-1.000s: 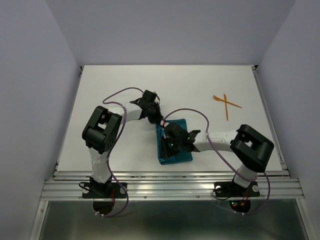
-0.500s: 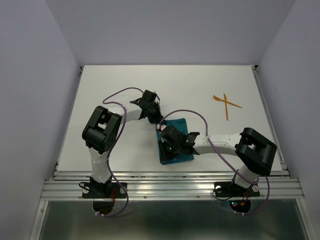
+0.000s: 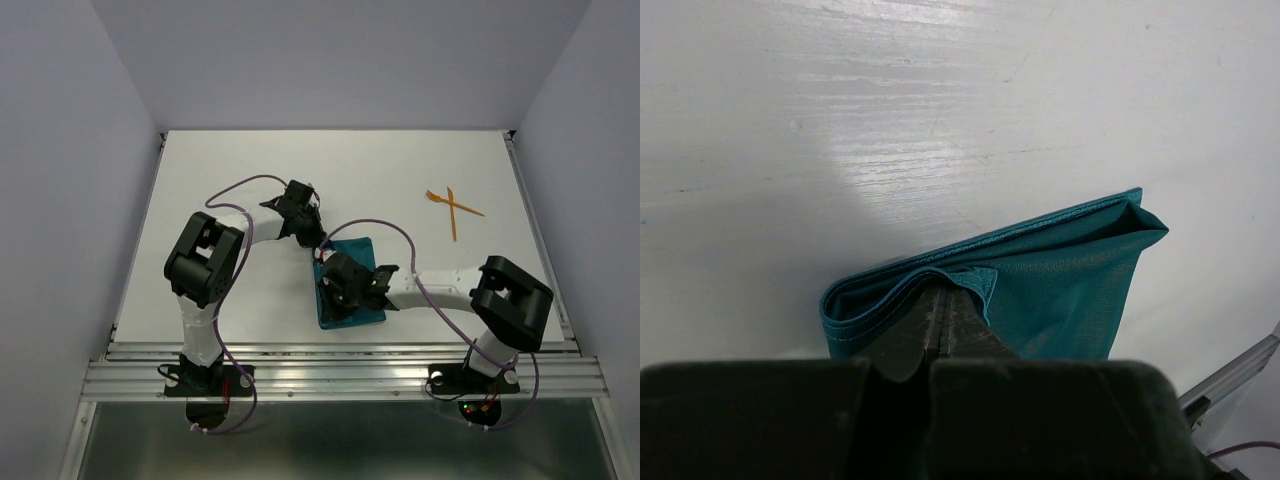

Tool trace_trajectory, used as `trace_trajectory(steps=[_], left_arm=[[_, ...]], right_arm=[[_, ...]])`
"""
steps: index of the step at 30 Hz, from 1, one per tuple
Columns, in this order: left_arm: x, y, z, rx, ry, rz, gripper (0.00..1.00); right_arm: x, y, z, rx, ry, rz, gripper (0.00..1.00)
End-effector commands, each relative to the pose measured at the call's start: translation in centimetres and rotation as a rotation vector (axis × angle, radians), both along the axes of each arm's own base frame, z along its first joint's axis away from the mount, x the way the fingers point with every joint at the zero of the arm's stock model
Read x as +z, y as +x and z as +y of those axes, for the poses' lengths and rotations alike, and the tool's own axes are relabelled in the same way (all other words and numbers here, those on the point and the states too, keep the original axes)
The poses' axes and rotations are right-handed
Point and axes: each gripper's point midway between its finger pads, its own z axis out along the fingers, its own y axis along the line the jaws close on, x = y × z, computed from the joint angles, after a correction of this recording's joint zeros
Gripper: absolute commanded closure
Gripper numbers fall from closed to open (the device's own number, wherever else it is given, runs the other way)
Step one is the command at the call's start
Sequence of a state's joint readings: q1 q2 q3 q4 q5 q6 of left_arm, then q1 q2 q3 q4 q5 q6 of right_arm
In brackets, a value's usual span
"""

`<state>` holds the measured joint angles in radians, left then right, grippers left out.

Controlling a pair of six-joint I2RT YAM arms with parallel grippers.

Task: Fold the napkin into a case and place the utensils inside
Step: Pick up the 2/3-rectangle-folded napkin at the center of the board.

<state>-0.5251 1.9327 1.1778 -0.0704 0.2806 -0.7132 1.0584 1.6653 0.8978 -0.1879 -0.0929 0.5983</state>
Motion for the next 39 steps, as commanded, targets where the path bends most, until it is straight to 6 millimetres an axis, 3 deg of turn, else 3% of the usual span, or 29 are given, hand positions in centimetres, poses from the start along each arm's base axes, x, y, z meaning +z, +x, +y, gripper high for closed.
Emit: trace_trajectory(steps=[1,5,10,14,20,26,29,31,35,39], left_arm=[[-1.6,-0.9,1.8,0.016,0.089,0.034,1.0],[-1.1,-0.8,2.2,0.03,0.108,0.029,1.0],[-0.6,-0.6,2.4,0.042,0.119,0.021,1.0],[-0.7,-0.5,2.4,0.049,0.122,0.026,1.0],[-0.3,-0.5,2.4,0.046,0.119,0.019,0.94],[0.9,-0.4,2.4,0.03,0.115,-0.016,1.0],[1.0,-0.4,2.4,0.027,0.113,-0.019,1.0],[1.0,-0.4,2.2,0.02,0.108,-0.02,1.0],[0.8,-0.5,1.9,0.003,0.094,-0.016,1.0],[0.7,-0.6,1.7,-0.007,0.089,-0.012,1.0]], right_arm=[[5.1,3.5,-0.5,-0.107,0.014,-0.204,0.85],[6.6,7.4,-3.9,-0.252,0.007,-0.254,0.84],[5.1,10.9,-9.5,-0.419,-0.014,-0.19,0.82],[3.7,12.2,-12.3,-0.501,-0.034,-0.141,0.8],[2.6,13.0,-13.3,-0.532,-0.065,-0.129,0.75],[2.7,15.1,-14.4,-0.571,-0.083,-0.152,0.74],[2.8,16.8,-15.1,-0.599,-0.064,-0.161,0.67],[2.7,17.7,-14.6,-0.575,-0.054,-0.158,0.62],[2.5,19.5,-13.7,-0.526,-0.043,-0.182,0.43],[2.2,21.1,-13.3,-0.5,-0.049,-0.202,0.39]])
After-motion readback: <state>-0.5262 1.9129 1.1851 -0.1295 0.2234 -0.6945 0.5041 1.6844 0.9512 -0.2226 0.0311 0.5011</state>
